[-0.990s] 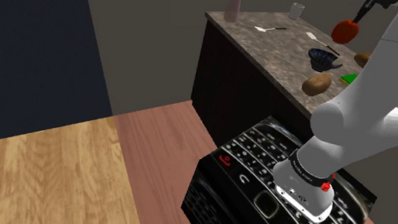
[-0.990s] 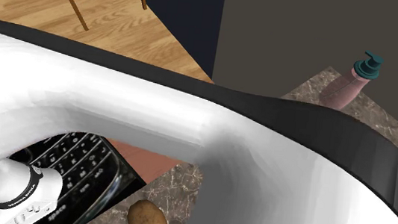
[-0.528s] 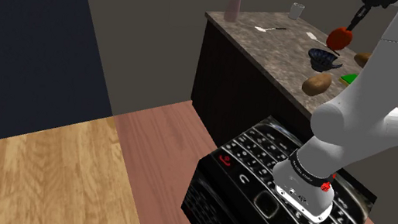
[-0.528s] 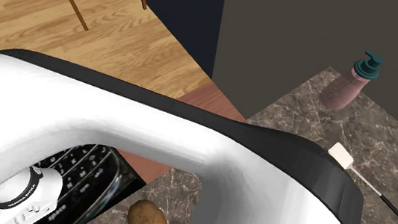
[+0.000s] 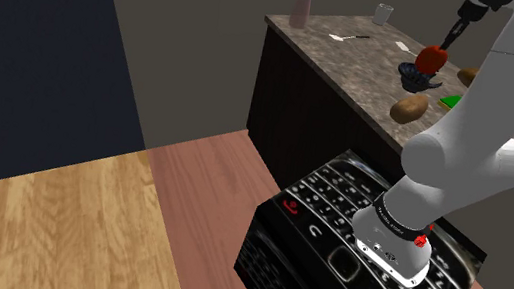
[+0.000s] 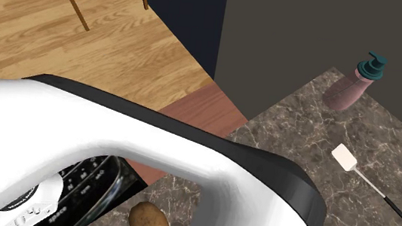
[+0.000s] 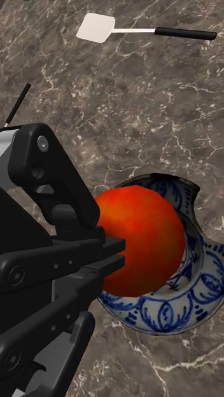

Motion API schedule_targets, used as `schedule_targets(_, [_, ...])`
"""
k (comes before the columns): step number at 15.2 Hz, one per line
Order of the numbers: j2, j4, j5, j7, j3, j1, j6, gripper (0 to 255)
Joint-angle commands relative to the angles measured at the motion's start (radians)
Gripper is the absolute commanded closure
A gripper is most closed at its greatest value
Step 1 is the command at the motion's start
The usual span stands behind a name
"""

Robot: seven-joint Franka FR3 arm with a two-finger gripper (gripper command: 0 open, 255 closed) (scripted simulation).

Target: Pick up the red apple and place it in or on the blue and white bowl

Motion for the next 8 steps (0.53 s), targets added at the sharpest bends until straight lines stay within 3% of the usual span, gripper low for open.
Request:
schedule_targets(1, [0.003, -0.008, 0.002, -0.001, 0.001, 0.0, 0.011, 255])
schedule_targets(7, [0.003, -0.008, 0.002, -0.001, 0.001, -0.001, 0.011, 255])
schedule_targets(8, [0.003, -0.008, 0.003, -0.002, 0.001, -0.001, 0.011, 0])
